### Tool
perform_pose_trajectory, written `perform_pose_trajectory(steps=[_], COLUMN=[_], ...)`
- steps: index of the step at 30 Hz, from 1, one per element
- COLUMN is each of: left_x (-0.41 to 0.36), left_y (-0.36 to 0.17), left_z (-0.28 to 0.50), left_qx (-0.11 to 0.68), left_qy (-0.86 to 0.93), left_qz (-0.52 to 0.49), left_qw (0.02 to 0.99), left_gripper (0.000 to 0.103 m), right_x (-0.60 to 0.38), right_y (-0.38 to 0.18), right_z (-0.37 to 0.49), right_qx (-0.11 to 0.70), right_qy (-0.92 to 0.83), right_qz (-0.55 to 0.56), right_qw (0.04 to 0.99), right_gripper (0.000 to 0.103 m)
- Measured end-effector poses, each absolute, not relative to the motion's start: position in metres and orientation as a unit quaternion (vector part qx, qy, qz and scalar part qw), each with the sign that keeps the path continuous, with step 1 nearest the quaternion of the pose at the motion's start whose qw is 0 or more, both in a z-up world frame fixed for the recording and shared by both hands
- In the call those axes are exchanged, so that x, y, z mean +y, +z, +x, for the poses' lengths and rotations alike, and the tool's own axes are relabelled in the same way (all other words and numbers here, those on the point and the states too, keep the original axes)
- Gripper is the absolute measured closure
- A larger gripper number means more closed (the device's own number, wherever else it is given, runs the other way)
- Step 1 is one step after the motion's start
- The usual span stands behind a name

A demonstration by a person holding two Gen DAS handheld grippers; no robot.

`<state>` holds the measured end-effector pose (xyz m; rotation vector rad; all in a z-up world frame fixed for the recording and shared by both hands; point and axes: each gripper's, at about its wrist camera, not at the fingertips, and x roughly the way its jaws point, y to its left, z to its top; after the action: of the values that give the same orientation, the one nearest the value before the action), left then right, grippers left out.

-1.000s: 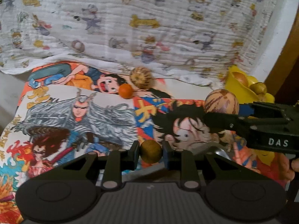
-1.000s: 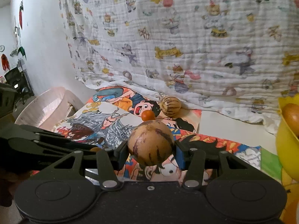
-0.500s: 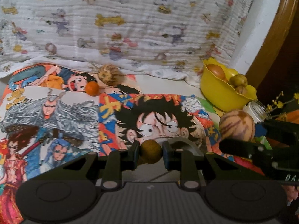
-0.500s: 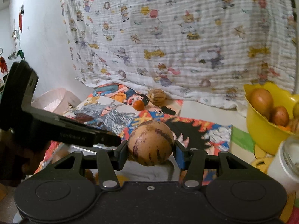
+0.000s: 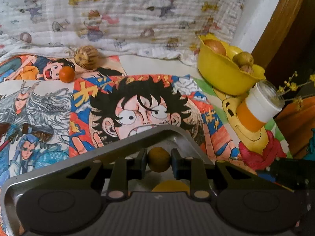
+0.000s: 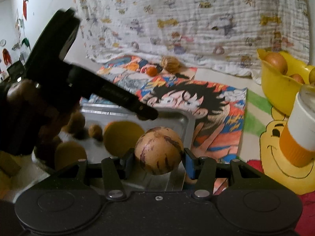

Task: Organize fruits
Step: 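Carry the small brown fruit with the left tool while the right tool carries the melon over the tray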

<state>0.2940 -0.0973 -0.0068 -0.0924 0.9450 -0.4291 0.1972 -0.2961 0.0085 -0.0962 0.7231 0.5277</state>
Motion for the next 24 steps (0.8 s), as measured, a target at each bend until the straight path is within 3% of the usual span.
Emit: perform_pose_trajectory(steps=[24], left_x=[-0.113], left_y=[-0.025], left_z=[0.302], left_qx=[0.482], left_qy=[-0.215], left_qz=[-0.020], left_qw=[0.849], left_gripper=[0.074], right_x=[-0.281], right_y=[-0.010], right_z=[0.188], right_qx=[0.365], right_qy=[0.285], right_qz=[-0.090], right_qw=[0.881], right_gripper=[0.050])
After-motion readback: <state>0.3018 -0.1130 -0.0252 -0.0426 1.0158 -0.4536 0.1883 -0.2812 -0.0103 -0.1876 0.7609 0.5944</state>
